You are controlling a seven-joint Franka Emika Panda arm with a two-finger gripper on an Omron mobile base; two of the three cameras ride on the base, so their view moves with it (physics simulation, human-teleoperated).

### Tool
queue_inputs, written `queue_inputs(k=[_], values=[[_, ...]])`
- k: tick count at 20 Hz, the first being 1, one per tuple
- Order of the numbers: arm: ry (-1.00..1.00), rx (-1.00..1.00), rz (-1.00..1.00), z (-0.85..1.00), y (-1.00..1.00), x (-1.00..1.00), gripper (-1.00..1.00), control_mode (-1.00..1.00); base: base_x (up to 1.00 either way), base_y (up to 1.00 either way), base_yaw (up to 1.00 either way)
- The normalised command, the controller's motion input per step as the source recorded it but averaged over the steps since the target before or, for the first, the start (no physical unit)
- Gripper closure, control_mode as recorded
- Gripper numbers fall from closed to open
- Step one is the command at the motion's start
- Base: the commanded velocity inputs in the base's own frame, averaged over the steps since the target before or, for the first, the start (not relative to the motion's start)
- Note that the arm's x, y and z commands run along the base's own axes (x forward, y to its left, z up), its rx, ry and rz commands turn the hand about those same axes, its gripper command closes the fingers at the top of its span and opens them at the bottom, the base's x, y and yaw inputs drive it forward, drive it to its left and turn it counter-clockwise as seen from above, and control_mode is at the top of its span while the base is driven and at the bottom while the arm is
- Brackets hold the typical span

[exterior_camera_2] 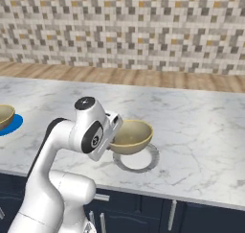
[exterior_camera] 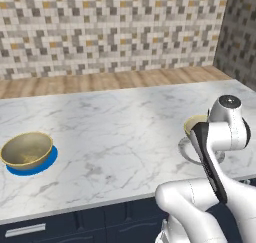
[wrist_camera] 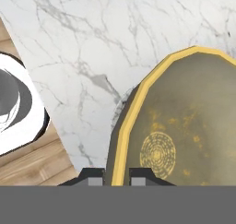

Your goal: Move the bowls from the cabinet to the plates on the dining table.

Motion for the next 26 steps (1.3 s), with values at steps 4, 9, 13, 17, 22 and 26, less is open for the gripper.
queue_inputs(k=[4, 9, 13, 17, 22, 26], values=[[0.0, 0.0, 0.0, -0.21, -0.09, 0.17, 1.0, -1.0, 0.0, 0.0, 0.0], [0.0, 0.0, 0.0, -0.26, -0.1, 0.13, 1.0, -1.0, 0.0, 0.0, 0.0], [0.0, 0.0, 0.0, -0.26, -0.1, 0.17, 1.0, -1.0, 0.0, 0.0, 0.0], [0.0, 0.0, 0.0, -0.25, -0.1, 0.2, 1.0, -1.0, 0.0, 0.0, 0.0], [0.0, 0.0, 0.0, -0.24, -0.08, 0.17, 1.0, -1.0, 0.0, 0.0, 0.0], [0.0, 0.0, 0.0, -0.18, -0.02, 0.12, 1.0, -1.0, 0.0, 0.0, 0.0]])
